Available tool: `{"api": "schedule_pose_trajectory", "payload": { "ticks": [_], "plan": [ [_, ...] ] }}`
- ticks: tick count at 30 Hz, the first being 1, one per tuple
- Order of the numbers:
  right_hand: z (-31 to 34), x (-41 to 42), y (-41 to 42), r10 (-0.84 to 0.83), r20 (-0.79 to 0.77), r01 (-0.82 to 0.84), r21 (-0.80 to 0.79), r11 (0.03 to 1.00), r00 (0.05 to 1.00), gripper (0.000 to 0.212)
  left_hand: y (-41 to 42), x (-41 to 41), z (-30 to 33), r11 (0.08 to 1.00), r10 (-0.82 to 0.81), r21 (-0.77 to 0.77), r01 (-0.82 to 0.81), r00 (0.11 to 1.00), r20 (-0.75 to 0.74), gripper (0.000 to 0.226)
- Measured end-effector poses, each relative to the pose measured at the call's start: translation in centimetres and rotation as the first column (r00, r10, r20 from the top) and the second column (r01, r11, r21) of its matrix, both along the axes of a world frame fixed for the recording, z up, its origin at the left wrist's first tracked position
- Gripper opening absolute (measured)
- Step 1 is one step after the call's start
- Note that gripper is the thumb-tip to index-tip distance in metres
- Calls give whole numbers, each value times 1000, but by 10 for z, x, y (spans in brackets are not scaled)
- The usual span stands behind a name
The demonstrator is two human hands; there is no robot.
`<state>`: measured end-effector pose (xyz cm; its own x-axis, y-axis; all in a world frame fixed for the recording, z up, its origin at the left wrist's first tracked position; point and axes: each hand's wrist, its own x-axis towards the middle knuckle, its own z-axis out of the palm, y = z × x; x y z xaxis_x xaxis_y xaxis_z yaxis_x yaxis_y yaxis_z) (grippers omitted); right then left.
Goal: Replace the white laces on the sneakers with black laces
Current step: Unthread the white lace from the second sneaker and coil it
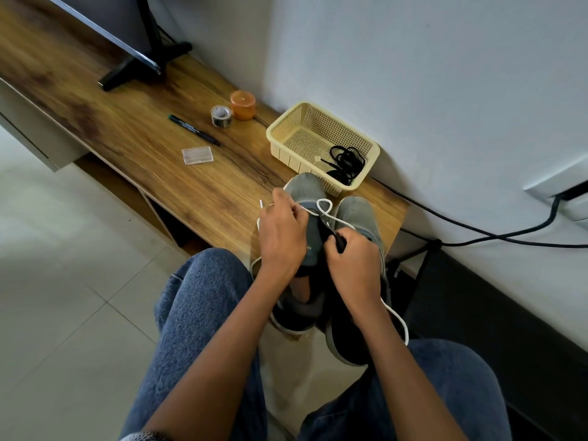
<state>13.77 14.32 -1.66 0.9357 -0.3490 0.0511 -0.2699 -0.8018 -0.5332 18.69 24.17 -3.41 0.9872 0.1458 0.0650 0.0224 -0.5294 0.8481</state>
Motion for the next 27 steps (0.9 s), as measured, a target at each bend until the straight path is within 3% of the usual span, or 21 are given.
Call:
{"api": "schedule_pose_trajectory", "payload": {
  "ticks": [6, 11, 14, 17, 19, 23, 27],
  "plan": [
    [0, 0, -2, 21, -17, -22, -21, 1000, 1000, 29, -5, -2, -6, 939, -84, 335, 71, 996, 22, 31],
    [-1, 0, -3, 21, -17, -21, -22, 1000, 1000, 29, -3, -3, -1, 891, -81, 449, 67, 997, 11, 21],
    [-1, 0, -3, 16, -13, -16, -16, 1000, 1000, 28, -4, -4, -1, 941, -31, 338, 8, 998, 63, 17],
    [-2, 0, -3, 9, 1, -9, -4, 1000, 1000, 27, -6, -5, -2, 998, 37, 47, -41, 995, 88, 12],
    [-4, 0, -3, 6, 8, -6, 4, 1000, 1000, 27, -6, -5, -2, 985, 105, -142, -96, 993, 59, 11],
    [-6, 0, -3, -2, 26, 2, 7, 1000, 1000, 26, -10, -8, 9, 904, 285, -340, -261, 958, 23, 8],
    [-7, 1, -3, 9, 16, -9, -7, 1000, 1000, 24, -12, -7, 5, 872, 296, -405, -274, 955, -10, 9]
  ]
}}
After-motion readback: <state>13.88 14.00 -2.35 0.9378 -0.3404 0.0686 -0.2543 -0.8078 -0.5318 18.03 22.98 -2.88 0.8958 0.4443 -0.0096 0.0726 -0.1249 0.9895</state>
